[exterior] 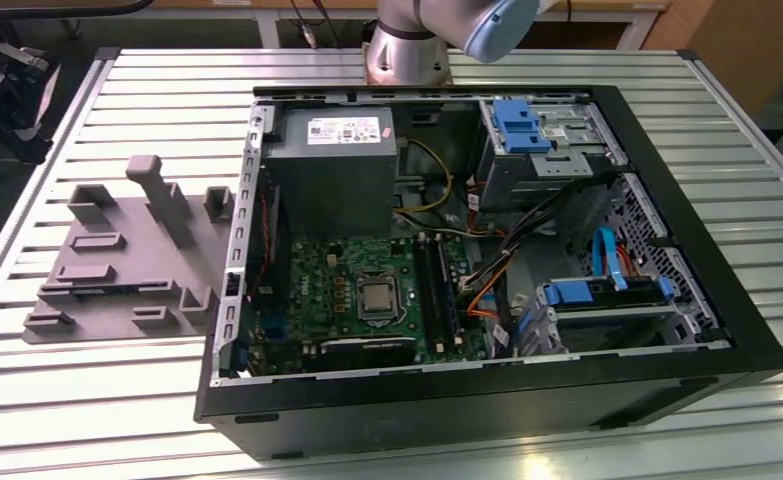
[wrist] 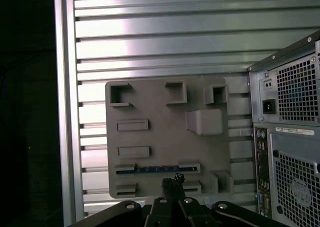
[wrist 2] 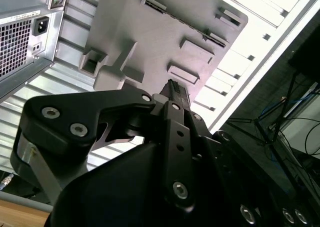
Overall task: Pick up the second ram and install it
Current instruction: 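Pick up the second ram and move it above second insertion slot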
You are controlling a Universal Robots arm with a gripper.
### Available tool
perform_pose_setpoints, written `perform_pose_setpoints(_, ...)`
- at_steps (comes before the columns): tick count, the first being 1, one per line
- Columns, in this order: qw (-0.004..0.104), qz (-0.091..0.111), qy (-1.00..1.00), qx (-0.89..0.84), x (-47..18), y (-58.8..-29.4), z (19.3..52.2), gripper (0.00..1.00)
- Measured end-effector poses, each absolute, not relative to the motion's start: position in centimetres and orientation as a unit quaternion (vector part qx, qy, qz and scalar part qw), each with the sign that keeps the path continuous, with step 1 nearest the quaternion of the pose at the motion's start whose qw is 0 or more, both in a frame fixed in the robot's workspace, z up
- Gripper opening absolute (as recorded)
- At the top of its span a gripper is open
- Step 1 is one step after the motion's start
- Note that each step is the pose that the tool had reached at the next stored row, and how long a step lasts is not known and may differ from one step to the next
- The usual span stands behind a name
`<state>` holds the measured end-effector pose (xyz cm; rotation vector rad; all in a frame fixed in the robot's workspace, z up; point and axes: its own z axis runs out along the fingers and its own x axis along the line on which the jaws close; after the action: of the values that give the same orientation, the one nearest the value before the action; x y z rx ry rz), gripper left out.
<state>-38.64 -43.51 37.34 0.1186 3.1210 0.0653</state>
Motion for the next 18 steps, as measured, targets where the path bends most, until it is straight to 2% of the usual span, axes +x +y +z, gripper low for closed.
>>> perform_pose_setpoints(18, 0.007, 0.021, 0.999, -0.027, -38.66, -43.50, 37.28, 0.11)
